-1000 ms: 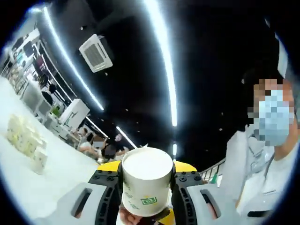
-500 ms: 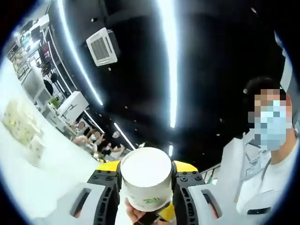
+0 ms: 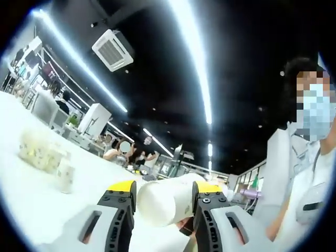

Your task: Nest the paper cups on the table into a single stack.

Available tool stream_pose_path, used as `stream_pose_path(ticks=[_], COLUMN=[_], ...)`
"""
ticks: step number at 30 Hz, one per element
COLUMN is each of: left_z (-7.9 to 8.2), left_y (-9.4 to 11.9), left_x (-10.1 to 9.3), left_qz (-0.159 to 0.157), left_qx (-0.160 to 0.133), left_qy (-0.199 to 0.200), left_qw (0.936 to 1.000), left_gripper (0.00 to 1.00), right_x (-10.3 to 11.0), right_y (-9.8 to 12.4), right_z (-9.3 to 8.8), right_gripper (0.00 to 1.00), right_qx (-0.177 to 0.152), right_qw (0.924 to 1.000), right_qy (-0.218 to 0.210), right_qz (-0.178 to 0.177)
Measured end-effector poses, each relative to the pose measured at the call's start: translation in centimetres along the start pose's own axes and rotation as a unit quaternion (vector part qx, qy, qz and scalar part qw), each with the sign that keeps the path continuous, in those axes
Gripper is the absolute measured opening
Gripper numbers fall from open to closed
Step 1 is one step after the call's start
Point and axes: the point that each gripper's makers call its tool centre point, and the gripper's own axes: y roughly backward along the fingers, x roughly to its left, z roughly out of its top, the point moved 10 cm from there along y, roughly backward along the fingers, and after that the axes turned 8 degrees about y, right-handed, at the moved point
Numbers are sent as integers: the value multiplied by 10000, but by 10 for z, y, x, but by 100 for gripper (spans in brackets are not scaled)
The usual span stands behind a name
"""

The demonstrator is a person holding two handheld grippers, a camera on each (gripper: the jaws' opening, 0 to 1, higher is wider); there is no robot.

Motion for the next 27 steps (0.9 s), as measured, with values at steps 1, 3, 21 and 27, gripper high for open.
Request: stream_pose_path(ticks=[1,3,21,27], left_z=[-1,-3,-7,0], left_y=[1,4,20,29], left_x=[2,10,31,24], left_qz=[56,283,1041,1189], left_qx=[2,2,81,-9], left_qy=[16,79,145,-27], left_qw=[10000,9996,9944,9929], left_gripper=[45,45,42,42], right_x=[0,-2,-15,-31], right_y=[-1,-4,-15,-12], right_z=[-2,-5,-36,-42], right_gripper=[56,56,56,56], right_qx=[60,167,1554,2084], right_qw=[10000,9998,9864,9766], right_qy=[40,69,543,517], right_qz=[-3,-8,27,68])
